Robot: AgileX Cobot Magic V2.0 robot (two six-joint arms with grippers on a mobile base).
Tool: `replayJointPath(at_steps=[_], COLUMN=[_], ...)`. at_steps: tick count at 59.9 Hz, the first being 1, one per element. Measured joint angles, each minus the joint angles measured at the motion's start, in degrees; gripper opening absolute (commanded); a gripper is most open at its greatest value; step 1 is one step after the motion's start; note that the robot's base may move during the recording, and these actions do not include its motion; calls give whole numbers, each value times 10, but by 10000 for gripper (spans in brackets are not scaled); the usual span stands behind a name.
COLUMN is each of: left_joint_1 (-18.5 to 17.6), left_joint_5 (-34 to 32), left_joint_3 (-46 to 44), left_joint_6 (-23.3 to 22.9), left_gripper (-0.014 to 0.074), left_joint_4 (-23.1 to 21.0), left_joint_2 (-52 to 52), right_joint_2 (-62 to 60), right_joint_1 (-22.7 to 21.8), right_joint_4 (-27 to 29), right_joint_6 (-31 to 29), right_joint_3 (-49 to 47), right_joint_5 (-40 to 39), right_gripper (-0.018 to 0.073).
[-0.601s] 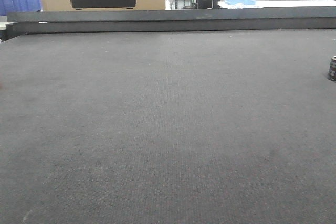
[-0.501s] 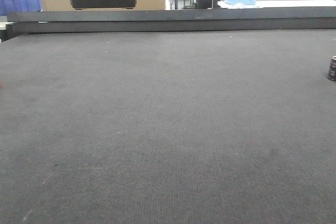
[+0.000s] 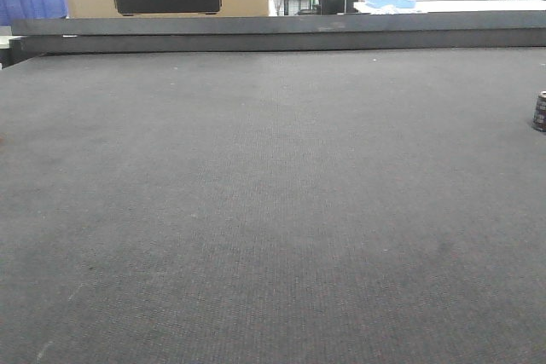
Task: Place cylindrical capacitor in blue bin on shelf
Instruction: 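Grasp the dark red capacitor with the right gripper and lift it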
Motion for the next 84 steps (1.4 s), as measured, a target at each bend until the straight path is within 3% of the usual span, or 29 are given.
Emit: replayJointPath(at_steps=[22, 34, 40, 46, 50, 53, 56, 60, 66, 78, 84], left_joint_1=[0, 0, 0, 0, 0, 0, 0, 0, 0, 0, -7], left_joint_5=[-51, -109, -93, -33, 11, 50, 97, 132, 155, 167, 175], left_joint_3=[0, -1, -39, -108, -154, -194, -239, -275, -315, -341, -341], left_joint_6=[0, 0, 0, 0, 0, 0, 0, 0, 0, 0, 0], left_gripper=[-111, -111, -111, -111, -109, -92, -33, 43, 227, 587, 608], left_joint_4=[0, 0, 0, 0, 0, 0, 0, 1, 1, 1, 1], left_joint_2=[0, 0, 0, -1, 1, 12, 35, 63, 110, 202, 231], right_joint_2=[0, 0, 0, -1, -1, 5, 25, 51, 110, 224, 281], right_joint_1=[0, 0, 0, 0, 0, 0, 0, 0, 0, 0, 0], right_joint_4=[0, 0, 0, 0, 0, 0, 0, 0, 0, 0, 0], right_joint_6=[0, 0, 0, 0, 1, 1, 1, 1, 1, 1, 1], right_joint_3=[0, 0, -21, -83, -136, -181, -220, -255, -294, -314, -314], right_joint_5=[-27, -110, -117, -93, -82, -75, -70, -69, -66, -87, -99], right_gripper=[-142, -142, -142, -126, -48, 58, 233, 383, 574, 570, 570])
